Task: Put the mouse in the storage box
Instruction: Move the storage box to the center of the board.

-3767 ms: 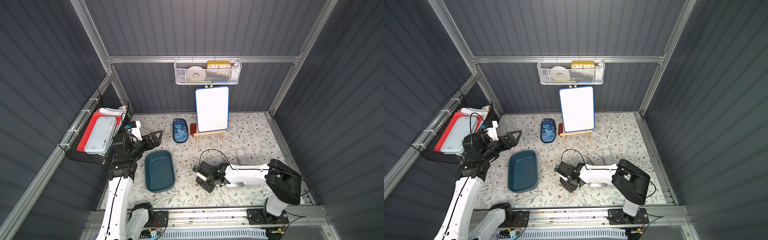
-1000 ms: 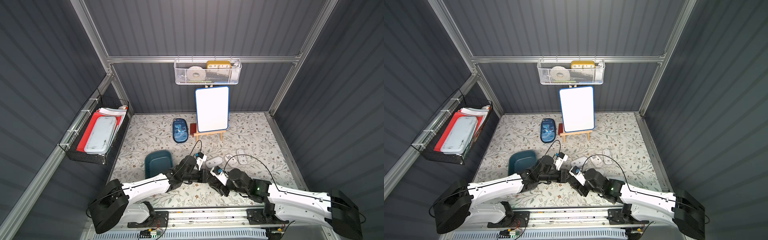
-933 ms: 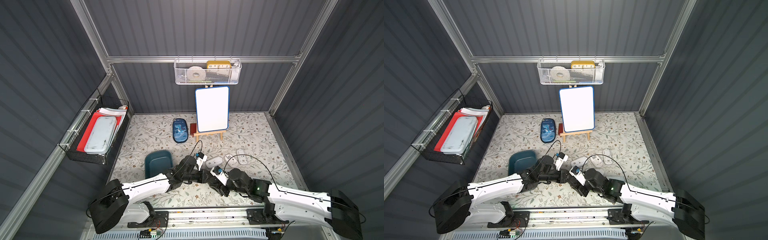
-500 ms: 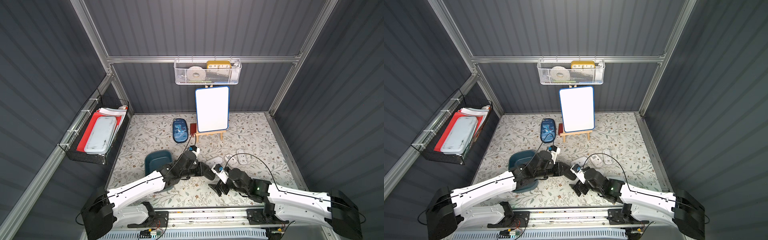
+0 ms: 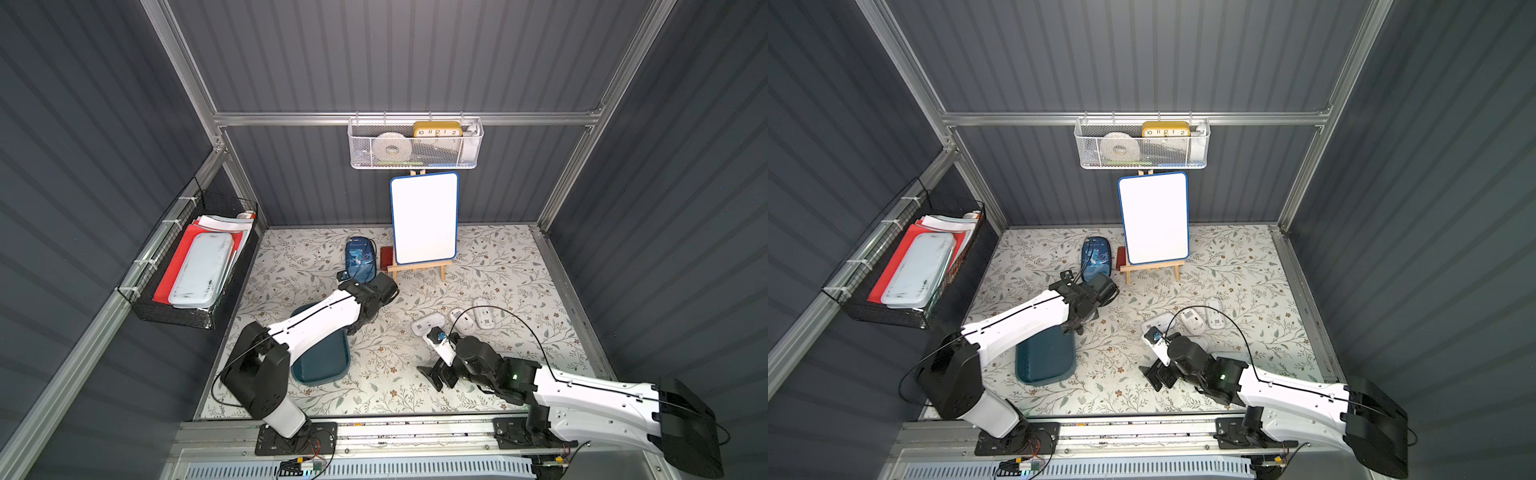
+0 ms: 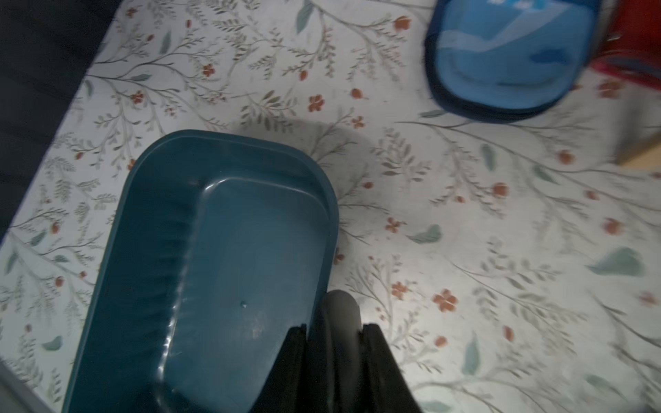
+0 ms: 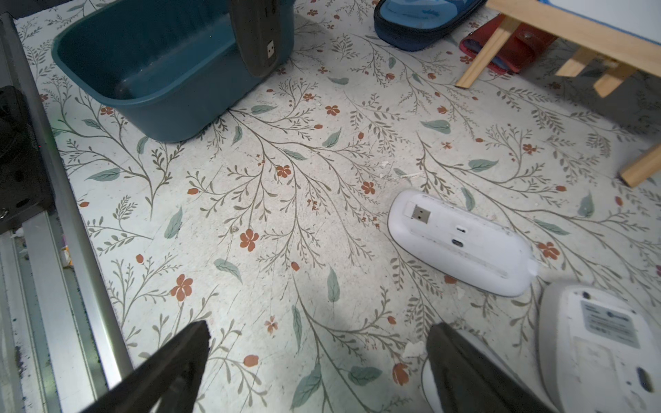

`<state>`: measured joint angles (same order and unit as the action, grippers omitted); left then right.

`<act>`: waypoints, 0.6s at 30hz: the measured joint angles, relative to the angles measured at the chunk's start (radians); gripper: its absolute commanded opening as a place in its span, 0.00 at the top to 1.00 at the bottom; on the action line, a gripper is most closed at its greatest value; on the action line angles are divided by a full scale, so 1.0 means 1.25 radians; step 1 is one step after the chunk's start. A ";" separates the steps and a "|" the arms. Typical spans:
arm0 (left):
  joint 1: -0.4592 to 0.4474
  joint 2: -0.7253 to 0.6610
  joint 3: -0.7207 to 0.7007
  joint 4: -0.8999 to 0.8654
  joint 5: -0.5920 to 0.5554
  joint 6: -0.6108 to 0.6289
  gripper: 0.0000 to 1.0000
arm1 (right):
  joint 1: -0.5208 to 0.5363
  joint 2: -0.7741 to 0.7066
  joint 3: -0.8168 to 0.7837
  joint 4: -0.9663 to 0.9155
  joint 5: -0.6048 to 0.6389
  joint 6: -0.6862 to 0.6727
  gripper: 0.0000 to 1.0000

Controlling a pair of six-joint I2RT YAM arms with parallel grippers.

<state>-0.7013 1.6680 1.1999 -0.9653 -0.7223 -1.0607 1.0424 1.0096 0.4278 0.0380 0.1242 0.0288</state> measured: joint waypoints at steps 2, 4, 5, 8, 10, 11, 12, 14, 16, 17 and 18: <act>0.030 0.056 0.003 -0.045 -0.039 -0.027 1.00 | 0.000 0.000 0.000 0.000 0.001 0.000 0.01; 0.057 0.089 0.003 -0.067 -0.061 -0.034 1.00 | 0.000 0.000 0.000 0.000 0.001 0.000 0.01; 0.070 0.098 0.003 -0.069 -0.069 -0.032 1.00 | 0.000 0.000 0.000 0.000 0.001 0.000 0.01; 0.080 0.094 0.016 -0.050 -0.069 0.002 1.00 | 0.000 0.002 0.000 0.000 0.001 0.000 0.01; 0.079 0.088 0.032 -0.024 -0.065 0.029 1.00 | 0.000 0.005 0.000 0.001 0.002 0.000 0.01; 0.078 0.082 0.039 -0.010 -0.061 0.041 1.00 | 0.000 0.009 0.000 0.001 0.002 0.000 0.01; 0.078 0.076 0.044 0.000 -0.057 0.050 1.00 | 0.000 0.011 0.000 0.001 0.003 0.000 0.01; 0.078 0.053 0.053 0.011 -0.055 0.062 1.00 | 0.000 0.015 0.000 0.000 0.004 0.000 0.01; 0.079 0.027 0.064 -0.002 -0.063 0.059 1.00 | 0.000 0.020 0.001 0.001 0.004 0.000 0.01; 0.082 0.013 0.072 -0.015 -0.071 0.050 1.00 | 0.000 0.023 0.002 0.000 0.004 0.000 0.01; 0.086 0.002 0.081 -0.034 -0.080 0.038 1.00 | 0.000 0.027 0.005 -0.001 0.004 0.000 0.01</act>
<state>-0.5934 1.6703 1.3014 -1.0073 -0.8227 -1.0134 1.0424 1.0428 0.4335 0.0372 0.1287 0.0288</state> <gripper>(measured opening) 0.248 0.990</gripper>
